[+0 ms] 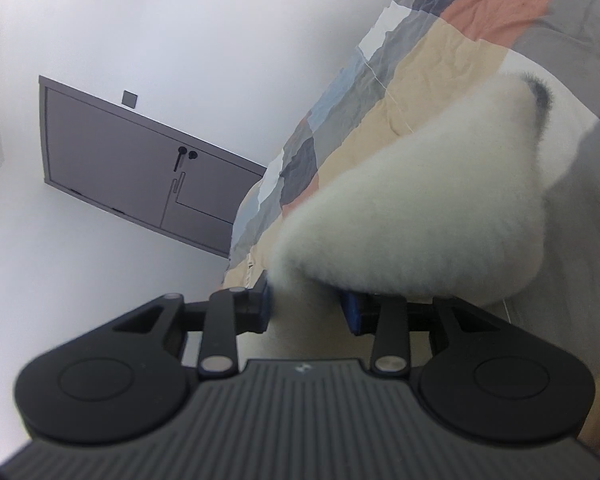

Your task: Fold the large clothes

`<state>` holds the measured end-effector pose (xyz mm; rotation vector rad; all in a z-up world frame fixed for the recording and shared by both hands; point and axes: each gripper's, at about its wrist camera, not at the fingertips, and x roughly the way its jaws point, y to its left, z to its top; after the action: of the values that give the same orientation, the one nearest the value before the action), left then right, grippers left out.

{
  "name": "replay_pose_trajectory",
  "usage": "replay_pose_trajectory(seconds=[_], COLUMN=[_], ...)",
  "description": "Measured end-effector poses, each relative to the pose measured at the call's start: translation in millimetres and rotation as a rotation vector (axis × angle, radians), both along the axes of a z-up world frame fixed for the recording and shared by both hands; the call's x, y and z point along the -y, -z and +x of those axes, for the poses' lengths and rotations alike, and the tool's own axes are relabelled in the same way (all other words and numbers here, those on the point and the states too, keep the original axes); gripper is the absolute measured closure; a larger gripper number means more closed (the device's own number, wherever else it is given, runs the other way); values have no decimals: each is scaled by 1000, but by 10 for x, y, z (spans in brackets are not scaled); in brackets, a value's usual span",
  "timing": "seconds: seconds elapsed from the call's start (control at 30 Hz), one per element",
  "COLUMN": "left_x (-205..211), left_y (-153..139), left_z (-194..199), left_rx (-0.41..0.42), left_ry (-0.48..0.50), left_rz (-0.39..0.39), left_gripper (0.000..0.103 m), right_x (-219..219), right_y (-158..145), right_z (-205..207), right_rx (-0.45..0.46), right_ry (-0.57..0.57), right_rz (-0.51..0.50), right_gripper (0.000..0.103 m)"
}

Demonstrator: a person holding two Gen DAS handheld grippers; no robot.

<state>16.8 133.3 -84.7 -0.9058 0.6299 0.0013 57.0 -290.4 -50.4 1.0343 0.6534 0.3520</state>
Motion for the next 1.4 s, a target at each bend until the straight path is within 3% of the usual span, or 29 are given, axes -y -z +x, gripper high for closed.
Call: replay_pose_trajectory(seconds=[0.27, 0.37, 0.8, 1.1, 1.2, 1.27, 1.33, 1.4], left_x=[-6, -42, -70, -29, -67, -70, -25, 47], left_y=[187, 320, 755, 765, 700, 646, 589, 537], left_z=[769, 1047, 1816, 1840, 1744, 1669, 1579, 1453], left_rx=[-53, -70, 1, 50, 65, 80, 87, 96], left_ry=[27, 38, 77, 86, 101, 126, 157, 164], left_rz=[116, 119, 252, 325, 290, 278, 304, 343], left_gripper=[63, 63, 62, 60, 50, 37, 34, 32], right_x=[-123, -139, -117, -86, -62, -53, -67, -97], right_y=[109, 235, 840, 906, 855, 807, 735, 643], right_z=[687, 983, 1775, 1847, 1791, 1736, 1663, 1584], right_rx=[-45, -72, -89, -56, -51, -41, -28, 1], right_ry=[-22, -28, -50, -62, -63, -59, -51, -65], right_rz=[-92, -125, -135, -132, -123, -126, -150, -177], right_gripper=[64, 64, 64, 64, 64, 63, 58, 36])
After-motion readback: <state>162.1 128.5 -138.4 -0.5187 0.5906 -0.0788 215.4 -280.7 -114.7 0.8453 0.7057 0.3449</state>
